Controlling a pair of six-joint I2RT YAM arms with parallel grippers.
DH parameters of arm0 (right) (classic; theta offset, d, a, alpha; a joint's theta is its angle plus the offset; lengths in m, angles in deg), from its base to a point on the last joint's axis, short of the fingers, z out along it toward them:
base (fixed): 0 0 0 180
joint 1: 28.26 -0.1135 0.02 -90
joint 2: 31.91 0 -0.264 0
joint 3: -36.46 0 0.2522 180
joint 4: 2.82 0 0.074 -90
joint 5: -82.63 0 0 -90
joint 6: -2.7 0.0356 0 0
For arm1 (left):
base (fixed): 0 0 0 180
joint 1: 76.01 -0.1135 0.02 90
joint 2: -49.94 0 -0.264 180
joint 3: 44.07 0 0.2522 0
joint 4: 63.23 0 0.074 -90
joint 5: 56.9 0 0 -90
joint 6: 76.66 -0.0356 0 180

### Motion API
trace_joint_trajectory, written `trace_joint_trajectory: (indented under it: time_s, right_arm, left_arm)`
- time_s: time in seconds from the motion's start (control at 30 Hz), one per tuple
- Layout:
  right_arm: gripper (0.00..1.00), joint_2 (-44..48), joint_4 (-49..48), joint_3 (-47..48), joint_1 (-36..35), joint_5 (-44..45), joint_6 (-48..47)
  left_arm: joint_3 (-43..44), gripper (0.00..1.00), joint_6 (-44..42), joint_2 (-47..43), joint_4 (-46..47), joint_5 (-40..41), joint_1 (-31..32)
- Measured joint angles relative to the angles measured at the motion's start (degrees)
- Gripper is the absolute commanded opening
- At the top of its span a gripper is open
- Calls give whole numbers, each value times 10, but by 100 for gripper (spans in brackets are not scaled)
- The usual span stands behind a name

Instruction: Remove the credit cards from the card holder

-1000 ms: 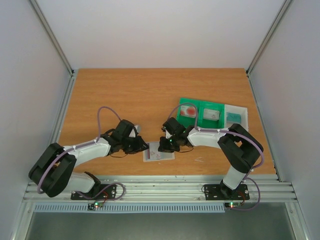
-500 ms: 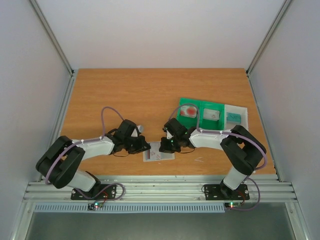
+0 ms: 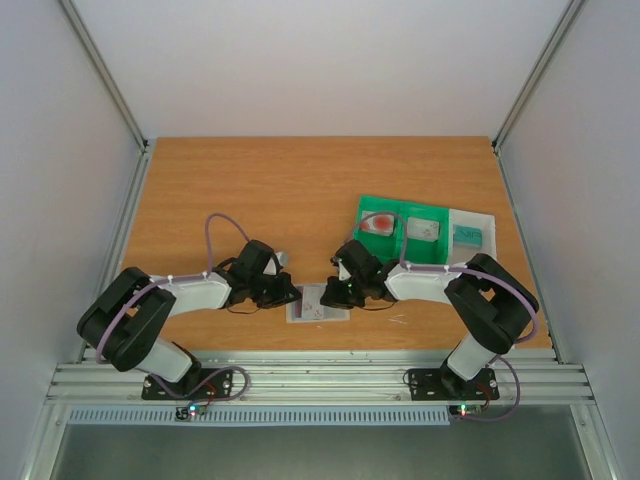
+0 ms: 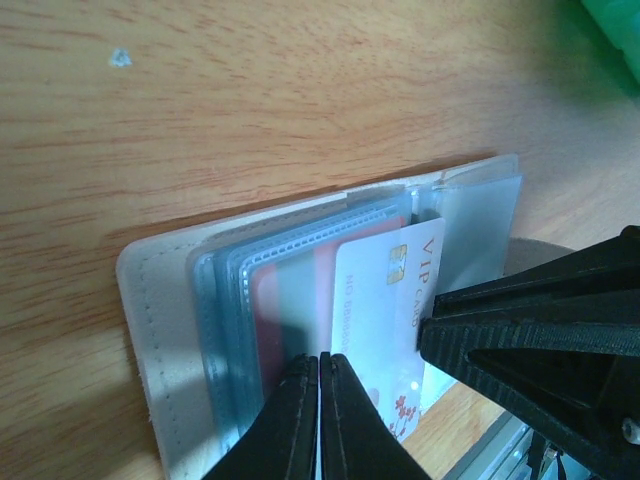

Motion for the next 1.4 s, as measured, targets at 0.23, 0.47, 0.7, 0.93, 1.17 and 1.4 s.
trace_joint_trajectory:
  time_s: [0.23, 0.47, 0.7, 0.93, 1.17, 1.4]
  right_arm:
    - [15, 0, -34, -14, 5, -10, 10]
    - [12, 0, -52, -23, 11, -14, 11]
    - [1, 8, -68, -36, 16, -17, 20]
    - [1, 33, -67, -40, 24, -21, 19]
    - [1, 66, -31, -40, 32, -16, 5]
    - [1, 115, 42, -30, 34, 10, -32]
  left_arm:
    - [0, 3, 0, 0, 1, 0, 0]
    - [-6, 3, 1, 0, 13, 1, 0]
    - [-11, 3, 2, 0, 24, 0, 0]
    - [-16, 3, 5, 0, 37, 1, 0]
    - [-17, 5, 7, 0, 38, 1, 0]
    - [-17, 6, 7, 0, 39, 1, 0]
